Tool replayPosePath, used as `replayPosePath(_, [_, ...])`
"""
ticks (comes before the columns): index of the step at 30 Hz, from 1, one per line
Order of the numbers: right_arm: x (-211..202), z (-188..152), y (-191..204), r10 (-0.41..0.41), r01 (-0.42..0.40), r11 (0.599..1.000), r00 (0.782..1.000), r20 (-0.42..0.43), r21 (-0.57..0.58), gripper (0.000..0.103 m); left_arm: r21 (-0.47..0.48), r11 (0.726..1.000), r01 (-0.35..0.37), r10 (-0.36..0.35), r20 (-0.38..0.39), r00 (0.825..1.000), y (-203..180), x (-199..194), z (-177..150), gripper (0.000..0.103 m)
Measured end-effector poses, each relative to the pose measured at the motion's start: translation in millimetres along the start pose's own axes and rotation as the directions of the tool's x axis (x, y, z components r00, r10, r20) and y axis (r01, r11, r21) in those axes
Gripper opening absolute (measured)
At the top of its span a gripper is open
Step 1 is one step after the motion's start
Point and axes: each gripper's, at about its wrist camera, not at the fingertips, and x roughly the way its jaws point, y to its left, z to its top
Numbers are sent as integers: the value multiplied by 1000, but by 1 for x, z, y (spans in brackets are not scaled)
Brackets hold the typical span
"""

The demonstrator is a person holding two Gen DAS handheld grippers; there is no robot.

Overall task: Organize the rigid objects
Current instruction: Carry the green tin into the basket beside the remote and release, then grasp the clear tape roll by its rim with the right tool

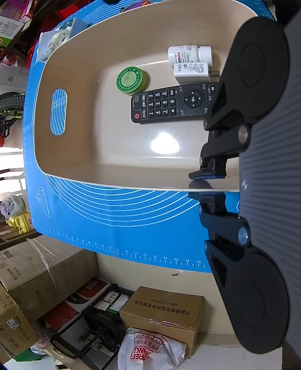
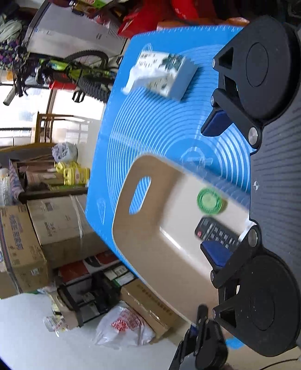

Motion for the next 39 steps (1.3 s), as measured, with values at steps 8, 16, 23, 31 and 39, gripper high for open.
replayPosePath(8, [23,-35,-45,-92,96,995,989,-116,26,97,2,1000,-8,8,-3,1000,-1,0,0,12])
replayPosePath(16, [46,-77,-70,-130,126,991,975,-178,-33,89,6,1000,-13,13,-4,1000,-2,-1,1,12])
replayPosePath(23, [49,-89,-75,-64,55,997,979,-192,-50,83,2,1000,-17,17,-2,1000,-1,-1,1,12])
replayPosePath(31, [57,-91,-64,-48,28,993,982,-182,-114,67,5,1000,-13,13,2,1000,-1,-1,0,12])
replayPosePath(39, [64,-86,-64,-14,-18,988,978,-208,-155,38,7,1000,-12,12,5,1000,-3,-1,-1,12])
